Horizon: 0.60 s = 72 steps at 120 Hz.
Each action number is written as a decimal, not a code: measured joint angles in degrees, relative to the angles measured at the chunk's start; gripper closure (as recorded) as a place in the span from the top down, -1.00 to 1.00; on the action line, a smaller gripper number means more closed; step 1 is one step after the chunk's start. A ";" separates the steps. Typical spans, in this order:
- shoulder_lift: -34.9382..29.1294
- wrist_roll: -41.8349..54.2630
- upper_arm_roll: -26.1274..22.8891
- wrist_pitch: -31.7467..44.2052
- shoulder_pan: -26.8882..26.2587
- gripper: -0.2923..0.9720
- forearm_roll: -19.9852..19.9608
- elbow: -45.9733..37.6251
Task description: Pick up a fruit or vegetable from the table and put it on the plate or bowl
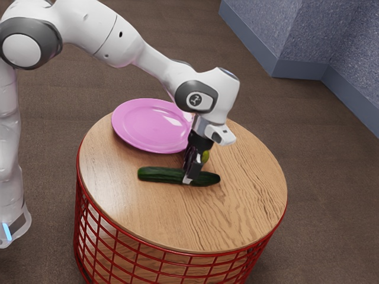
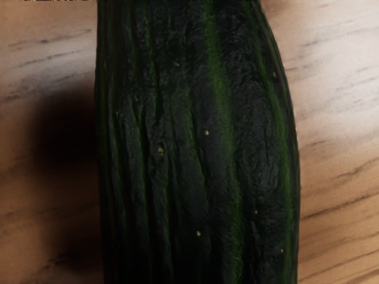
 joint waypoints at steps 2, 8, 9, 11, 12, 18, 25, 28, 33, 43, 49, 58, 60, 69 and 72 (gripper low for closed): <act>0.00 -0.03 -0.01 0.04 0.11 -0.18 0.01 0.00; -0.04 -0.14 -0.04 0.16 0.39 -0.25 0.06 -0.01; -0.06 -0.16 -0.04 0.18 0.43 -0.26 0.07 -0.01; -0.10 -0.20 -0.05 0.22 0.50 -0.27 0.10 -0.01; -0.14 -0.22 -0.05 0.23 0.54 -0.28 0.12 -0.01; -0.35 -0.35 -0.08 0.33 0.70 -0.31 0.20 0.03; -0.53 -0.49 -0.03 0.42 0.72 -0.22 0.29 0.06; -0.59 -0.54 -0.04 0.44 0.74 -0.21 0.29 0.07; -0.62 -0.61 -0.03 0.46 0.72 -0.17 0.27 0.10; -0.65 -0.72 -0.05 0.48 0.61 -0.16 0.23 0.22; -0.91 -0.78 -0.06 0.48 0.49 -0.16 0.30 0.47; -1.67 -0.86 -0.19 0.49 0.40 -0.16 0.47 0.77; -1.84 -0.87 -0.21 0.49 0.38 -0.17 0.51 0.82; -2.72 -0.90 -0.24 0.46 0.20 -0.18 0.63 1.55; -2.92 -0.91 -0.25 0.43 0.13 -0.18 0.67 2.02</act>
